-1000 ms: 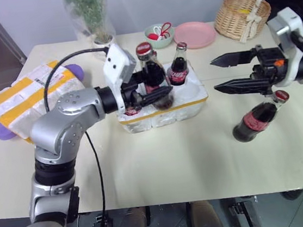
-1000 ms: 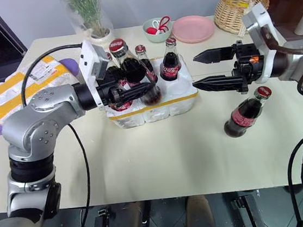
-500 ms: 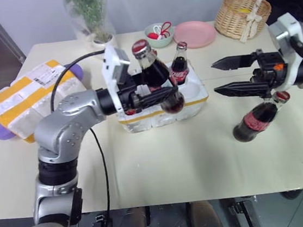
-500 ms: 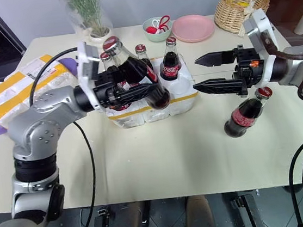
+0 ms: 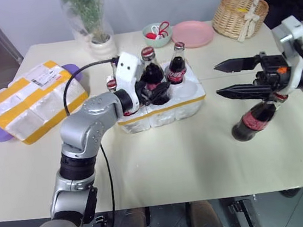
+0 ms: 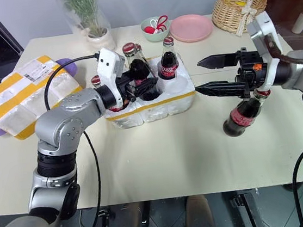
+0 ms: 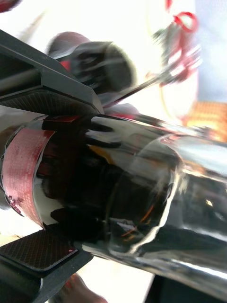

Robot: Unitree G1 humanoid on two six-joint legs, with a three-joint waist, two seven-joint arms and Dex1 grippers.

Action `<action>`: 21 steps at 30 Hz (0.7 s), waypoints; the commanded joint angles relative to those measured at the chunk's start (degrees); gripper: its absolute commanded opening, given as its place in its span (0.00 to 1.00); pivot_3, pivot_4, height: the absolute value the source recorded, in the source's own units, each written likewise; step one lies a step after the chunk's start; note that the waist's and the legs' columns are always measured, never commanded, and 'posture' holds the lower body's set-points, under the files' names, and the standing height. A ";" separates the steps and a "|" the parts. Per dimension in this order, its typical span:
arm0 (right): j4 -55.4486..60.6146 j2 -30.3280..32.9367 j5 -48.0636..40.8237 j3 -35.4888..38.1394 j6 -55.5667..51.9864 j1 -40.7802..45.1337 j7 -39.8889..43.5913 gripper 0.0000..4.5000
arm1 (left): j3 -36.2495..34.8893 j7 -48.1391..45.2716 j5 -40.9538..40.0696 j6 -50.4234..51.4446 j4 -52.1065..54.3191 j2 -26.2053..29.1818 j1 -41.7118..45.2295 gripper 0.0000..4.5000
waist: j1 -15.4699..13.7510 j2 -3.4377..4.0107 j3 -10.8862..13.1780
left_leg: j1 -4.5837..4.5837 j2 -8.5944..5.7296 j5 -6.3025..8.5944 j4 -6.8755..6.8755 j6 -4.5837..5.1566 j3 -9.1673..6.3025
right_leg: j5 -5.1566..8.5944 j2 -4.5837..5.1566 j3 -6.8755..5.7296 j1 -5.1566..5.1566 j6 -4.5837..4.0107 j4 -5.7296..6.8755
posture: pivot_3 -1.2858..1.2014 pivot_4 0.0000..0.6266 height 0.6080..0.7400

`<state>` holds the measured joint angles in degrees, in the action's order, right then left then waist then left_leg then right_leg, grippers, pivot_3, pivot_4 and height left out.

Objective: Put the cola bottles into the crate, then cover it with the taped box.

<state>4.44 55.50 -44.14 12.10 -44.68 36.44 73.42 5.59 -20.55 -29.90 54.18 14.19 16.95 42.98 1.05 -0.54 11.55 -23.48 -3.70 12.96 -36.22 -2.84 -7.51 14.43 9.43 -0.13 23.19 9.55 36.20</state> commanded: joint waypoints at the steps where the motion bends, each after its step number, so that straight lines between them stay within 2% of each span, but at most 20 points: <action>1: 1.33 0.92 -0.70 1.74 0.68 0.18 -0.06 1.00 | -0.39 -0.08 0.77 2.93 3.24 2.65 2.04 0.61 | 0.19 0.00 0.00 | 0.00 0.01 0.00 0.02 0.00 0.00 | 0.00 -0.01 0.00 0.01 0.00 0.00 | 0.52 0.24 0.98; 4: 1.01 0.74 -0.20 1.34 1.15 0.16 -0.03 1.00 | 1.22 -3.13 -0.19 4.32 2.62 3.96 2.45 0.61 | 0.32 0.01 -0.01 | 0.01 0.04 0.00 0.04 0.00 0.00 | 0.00 -0.05 0.00 0.04 0.00 0.01 | 0.52 0.24 0.98; 9: 0.40 0.32 1.93 -0.18 3.08 0.55 -0.38 1.00 | 4.37 -5.78 3.23 1.69 -3.30 4.92 5.06 0.61 | 0.16 0.01 -0.01 | 0.01 0.06 0.00 0.03 0.00 0.02 | 0.00 -0.07 0.00 0.03 -0.01 0.00 | 0.52 0.24 0.98; 11: 0.49 0.03 2.08 -0.29 3.28 0.94 -0.78 1.00 | 4.64 -6.61 4.08 1.07 -5.49 5.06 6.05 0.84 | 0.17 0.01 -0.01 | 0.01 0.07 0.00 0.02 0.00 0.02 | 0.00 -0.07 0.00 0.03 -0.01 0.00 | 0.52 0.24 0.98; 13: 0.36 -0.22 2.17 -0.20 3.24 1.53 -1.50 1.00 | 4.65 -7.43 4.56 0.67 -6.44 5.39 6.77 0.99 | 0.16 0.01 -0.01 | 0.01 0.08 0.00 0.02 0.00 0.02 | 0.00 -0.08 0.00 0.03 -0.01 0.00 | 0.52 0.24 0.98; 18: 0.51 0.54 1.81 0.35 2.90 1.39 -1.61 1.00 | 3.30 -10.98 3.86 0.13 -5.46 7.05 7.63 0.99 | 0.09 0.01 -0.01 | 0.01 0.10 -0.01 0.02 -0.02 0.02 | -0.01 -0.10 0.00 0.02 -0.02 0.00 | 0.52 0.24 0.98; 21: 0.69 1.28 1.61 1.08 2.66 1.01 -1.58 1.00 | -2.30 -15.49 -1.69 -0.95 -3.47 7.32 8.39 0.99 | 0.09 0.02 -0.01 | 0.01 0.10 -0.01 0.02 -0.02 0.02 | -0.02 -0.11 0.00 0.02 -0.03 0.00 | 0.52 0.24 0.98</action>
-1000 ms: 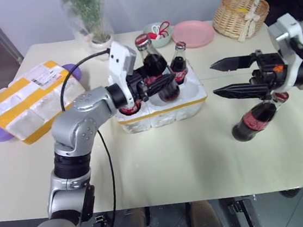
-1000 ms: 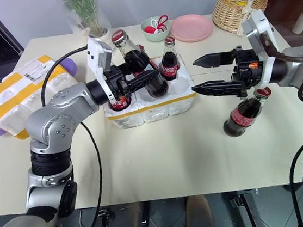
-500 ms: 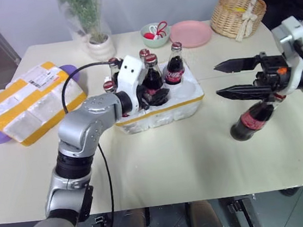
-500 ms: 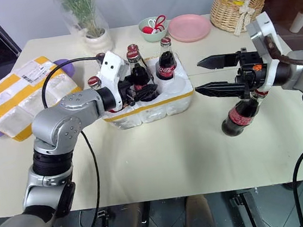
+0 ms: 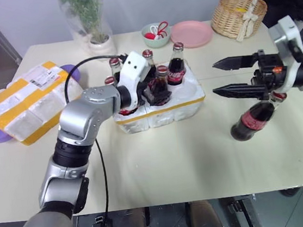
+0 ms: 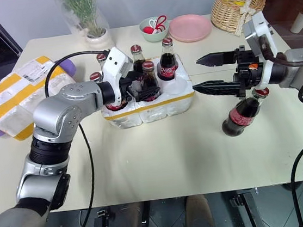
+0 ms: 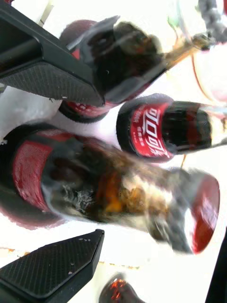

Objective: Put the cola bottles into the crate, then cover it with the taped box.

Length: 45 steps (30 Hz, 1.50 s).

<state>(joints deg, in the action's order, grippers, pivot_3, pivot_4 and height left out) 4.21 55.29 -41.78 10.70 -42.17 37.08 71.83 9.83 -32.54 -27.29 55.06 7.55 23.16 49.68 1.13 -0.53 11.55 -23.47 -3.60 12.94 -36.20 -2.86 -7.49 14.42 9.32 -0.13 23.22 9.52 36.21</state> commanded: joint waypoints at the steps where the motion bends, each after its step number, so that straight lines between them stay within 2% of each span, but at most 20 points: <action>1: 0.88 1.76 -0.96 2.82 -0.05 0.44 -0.01 1.00 | -8.90 -5.37 -6.72 -2.41 3.80 1.36 2.23 0.99 | 0.00 0.00 0.00 | 0.00 0.01 0.00 0.00 0.00 0.00 | 0.00 0.00 0.00 0.00 0.00 0.00 | 0.52 0.24 0.98; 7: -0.23 3.39 -1.59 3.99 -1.01 1.68 0.47 1.00 | -16.33 -11.90 -16.16 0.86 3.65 5.63 6.46 0.99 | -0.27 0.00 0.00 | -0.01 0.02 0.00 -0.01 0.00 0.00 | 0.00 -0.01 0.00 -0.01 0.00 -0.02 | 0.52 0.24 0.98; 12: -0.82 4.44 -1.47 4.09 -0.91 2.07 0.90 1.00 | -21.50 -11.21 -21.95 5.19 -1.63 7.44 11.53 0.99 | -0.22 0.00 0.00 | 0.00 0.01 0.00 -0.03 0.00 -0.01 | 0.00 -0.02 0.00 -0.04 0.00 -0.01 | 0.52 0.24 0.98; 16: -0.73 5.56 -1.69 5.37 -1.15 1.18 0.65 1.00 | -21.84 -19.71 -23.72 3.75 -2.39 13.41 10.77 0.99 | 0.09 -0.01 0.01 | 0.00 0.02 0.00 0.01 0.00 0.01 | 0.00 -0.02 0.00 0.01 0.00 -0.02 | 0.52 0.24 0.98; 19: -0.28 8.88 -1.59 9.56 -1.17 -2.27 1.44 1.00 | -21.55 -36.14 -24.23 1.80 -4.98 24.00 6.67 0.99 | 0.16 0.02 0.01 | -0.01 0.10 0.00 0.06 0.00 0.02 | 0.00 -0.13 0.02 0.04 -0.01 -0.02 | 0.52 0.24 0.98; 23: -3.44 13.45 -0.74 17.30 -1.29 -6.98 1.80 1.00 | -18.91 -50.05 -21.44 -1.15 -11.66 33.98 3.46 0.99 | -0.08 0.03 0.02 | -0.01 0.42 0.00 0.07 0.00 0.06 | -0.09 -0.44 0.04 0.09 -0.19 -0.04 | 0.52 0.24 0.98; 27: -4.77 14.75 -0.40 28.70 -5.34 -16.63 0.90 1.00 | -17.43 -52.93 -17.17 -5.46 -17.79 36.44 2.24 0.99 | -0.70 0.01 0.00 | 0.01 0.43 0.00 0.04 0.00 0.06 | -0.10 -0.46 0.04 -0.02 -0.21 -0.09 | 0.52 0.24 0.98; 31: 2.28 8.90 1.27 41.41 -7.80 -31.52 -1.47 1.00 | -16.99 -54.06 -14.24 -9.17 -16.09 37.29 -2.11 0.99 | -0.43 -0.02 0.00 | 0.02 0.44 0.00 0.07 0.00 0.05 | -0.11 -0.47 0.05 -0.01 -0.21 -0.09 | 0.52 0.24 0.98; 36: 15.07 -2.00 -2.79 49.46 -10.14 -43.95 -6.46 1.00 | -17.41 -53.19 -13.08 -10.84 -13.34 37.10 -5.59 0.99 | -0.03 0.01 0.01 | 0.04 0.54 0.01 0.12 0.01 0.10 | -0.12 -0.56 0.13 0.06 -0.25 -0.05 | 0.52 0.24 0.98; 40: 19.64 -7.22 -4.96 48.55 -9.80 -47.57 -10.74 1.00 | -17.48 -52.73 -12.89 -11.50 -12.16 36.62 -6.39 0.99 | -0.12 0.01 0.00 | 0.08 0.57 0.01 0.04 0.01 0.16 | -0.15 -0.57 0.18 0.00 -0.27 -0.08 | 0.52 0.24 0.98; 45: 20.76 -12.13 -4.38 41.95 -7.26 -48.26 -16.67 1.00 | -18.61 -51.61 -14.60 -10.66 -10.03 35.82 -6.93 0.99 | -0.35 -0.01 -0.01 | 0.09 0.56 0.01 0.03 0.01 0.15 | -0.15 -0.57 0.18 -0.03 -0.28 -0.08 | 0.52 0.24 0.98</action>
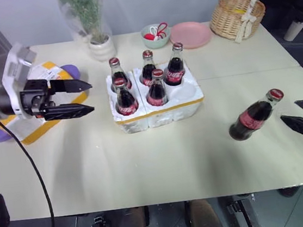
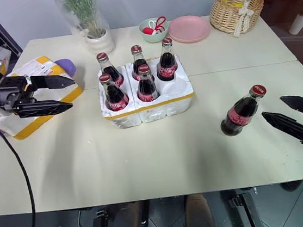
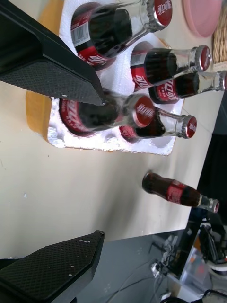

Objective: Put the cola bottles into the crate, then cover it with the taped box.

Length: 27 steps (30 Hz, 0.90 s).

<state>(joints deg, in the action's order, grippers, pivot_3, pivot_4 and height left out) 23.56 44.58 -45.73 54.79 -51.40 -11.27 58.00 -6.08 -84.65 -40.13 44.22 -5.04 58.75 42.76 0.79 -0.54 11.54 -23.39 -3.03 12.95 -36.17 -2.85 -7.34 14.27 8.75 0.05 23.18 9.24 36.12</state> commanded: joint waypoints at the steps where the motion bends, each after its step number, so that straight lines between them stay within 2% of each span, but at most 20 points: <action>1: 1.29 -2.15 -0.13 -3.72 2.77 0.26 -3.70 1.00 | -2.85 0.69 -2.02 0.36 3.15 0.14 -0.17 0.99 | 0.00 0.00 0.00 | 0.00 0.00 0.00 0.01 0.00 0.00 | 0.00 0.00 0.00 0.00 0.00 0.00 | 0.52 0.24 0.98; 8: -1.95 -3.99 4.99 -13.69 10.16 -0.17 -6.21 1.00 | -2.73 2.06 -3.45 1.09 5.82 -0.53 -1.02 0.99 | 0.02 0.01 0.00 | 0.01 0.00 0.00 0.02 0.00 0.00 | 0.00 -0.01 0.00 0.01 0.00 0.00 | 0.52 0.24 0.98; 27: -13.95 -5.16 5.89 -24.07 17.44 9.50 -8.40 1.00 | -0.42 1.30 -5.30 2.69 9.08 -2.11 -1.67 0.99 | 0.07 0.01 0.00 | 0.03 0.00 0.00 0.03 0.00 -0.01 | 0.00 -0.02 0.00 0.01 -0.01 0.01 | 0.52 0.24 0.98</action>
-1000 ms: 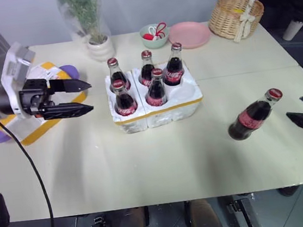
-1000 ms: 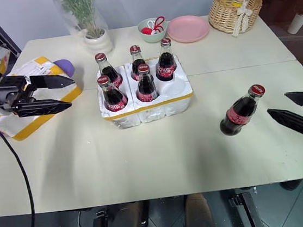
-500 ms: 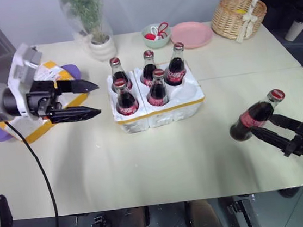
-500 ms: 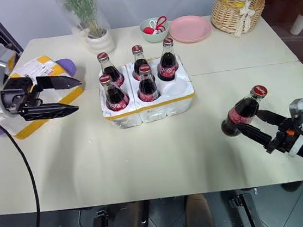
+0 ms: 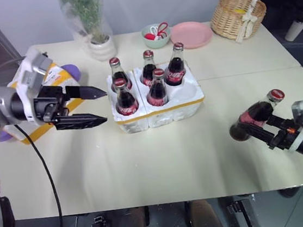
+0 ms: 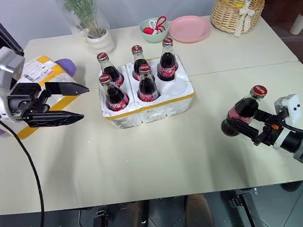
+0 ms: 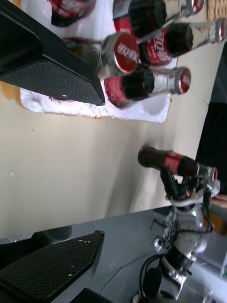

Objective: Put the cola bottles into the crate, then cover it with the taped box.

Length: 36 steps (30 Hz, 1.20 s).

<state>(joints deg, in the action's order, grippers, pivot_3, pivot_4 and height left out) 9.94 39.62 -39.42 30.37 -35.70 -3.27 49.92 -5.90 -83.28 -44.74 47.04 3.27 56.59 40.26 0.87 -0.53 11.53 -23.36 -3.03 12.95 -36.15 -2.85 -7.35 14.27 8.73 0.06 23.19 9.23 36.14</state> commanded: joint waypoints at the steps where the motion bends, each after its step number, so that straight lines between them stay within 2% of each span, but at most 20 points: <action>1: -0.85 -0.39 -0.78 0.22 1.76 2.16 -0.38 1.00 | -0.46 -0.06 -0.49 -0.28 0.76 -0.13 0.82 0.99 | -0.02 0.00 0.00 | 0.00 0.00 0.00 0.00 0.00 0.00 | 0.00 0.00 0.00 0.00 0.00 0.00 | 0.52 0.24 0.98; 4: -0.35 -0.56 -2.51 0.09 1.55 3.08 0.62 0.83 | -0.12 -0.04 -0.03 -0.63 0.32 -0.60 1.20 1.00 | -0.03 0.00 0.00 | 0.00 0.00 0.00 0.01 0.00 0.00 | 0.00 0.00 0.00 0.00 0.00 0.00 | 0.52 0.24 0.98; 6: 0.79 -0.33 -3.22 0.21 1.32 3.01 0.81 0.64 | -0.18 -0.07 -0.04 -0.60 0.14 -0.66 1.35 1.00 | -0.03 0.00 0.00 | 0.00 0.00 0.00 0.01 0.00 -0.01 | 0.00 -0.01 0.00 0.00 0.00 0.00 | 0.52 0.24 0.98; 9: 3.55 1.46 -6.94 1.78 -0.90 5.02 0.69 0.64 | -0.35 -0.06 0.04 -0.70 0.12 -0.67 1.21 1.00 | 0.01 0.02 0.01 | -0.01 0.00 0.00 0.02 0.00 -0.02 | 0.00 -0.01 0.00 0.02 0.00 0.01 | 0.52 0.24 0.98; 13: 4.64 3.84 -11.32 1.06 -4.77 14.87 -2.30 0.64 | -0.53 0.39 0.23 -0.88 -0.10 -0.88 0.98 1.00 | 0.74 0.14 0.08 | -0.01 0.00 0.00 0.00 0.00 0.04 | -0.03 -0.01 0.07 0.06 -0.03 0.01 | 0.52 0.24 0.98; 16: 4.34 3.78 -12.75 -1.28 -6.83 21.99 -4.33 0.64 | -0.75 0.81 0.54 -1.28 -0.51 -1.04 0.87 1.00 | 1.05 0.14 0.08 | 0.00 0.02 0.00 0.04 0.00 0.01 | -0.03 -0.04 0.07 0.11 -0.04 0.06 | 0.52 0.24 0.98; 20: 1.75 0.68 -11.25 -9.30 -6.76 35.24 -5.77 0.64 | -1.30 1.49 0.99 -2.11 -1.03 -1.00 0.10 1.00 | 1.55 0.13 0.08 | -0.04 0.03 0.00 0.07 0.00 -0.02 | -0.02 -0.05 0.04 0.14 -0.05 0.02 | 0.52 0.24 0.98; 24: -2.86 -3.24 -6.48 -17.36 -4.31 43.58 -4.99 0.64 | -1.76 2.11 0.95 -2.34 -0.56 -0.78 -0.57 1.00 | 1.67 0.13 0.08 | -0.09 0.02 -0.01 0.11 0.00 -0.01 | -0.02 -0.05 0.05 0.24 -0.05 0.05 | 0.52 0.24 0.98; 28: -9.00 -5.24 -0.87 -23.12 -1.24 47.45 -2.52 0.64 | -2.70 3.09 0.80 -2.39 0.56 -0.35 -1.77 1.00 | 1.46 0.12 0.08 | -0.11 0.00 -0.01 0.09 0.00 -0.01 | -0.03 -0.03 0.04 0.23 -0.04 0.03 | 0.52 0.24 0.98; 36: -16.85 -5.21 11.68 -33.01 6.73 48.34 3.47 0.64 | -6.41 5.92 -0.09 -2.22 3.28 0.78 -5.78 1.00 | 1.68 0.11 0.09 | -0.14 -0.01 -0.01 0.11 -0.01 -0.02 | -0.03 -0.04 0.05 0.30 -0.04 0.05 | 0.52 0.24 0.98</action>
<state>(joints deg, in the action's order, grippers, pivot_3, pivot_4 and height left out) -8.20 33.82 -29.68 -2.20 -32.06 43.34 51.64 -9.91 -77.94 -44.32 45.60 5.21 56.23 34.59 2.56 -0.42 11.62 -23.50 -3.04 12.94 -36.03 -2.86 -7.37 14.24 8.69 0.11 23.49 9.19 36.19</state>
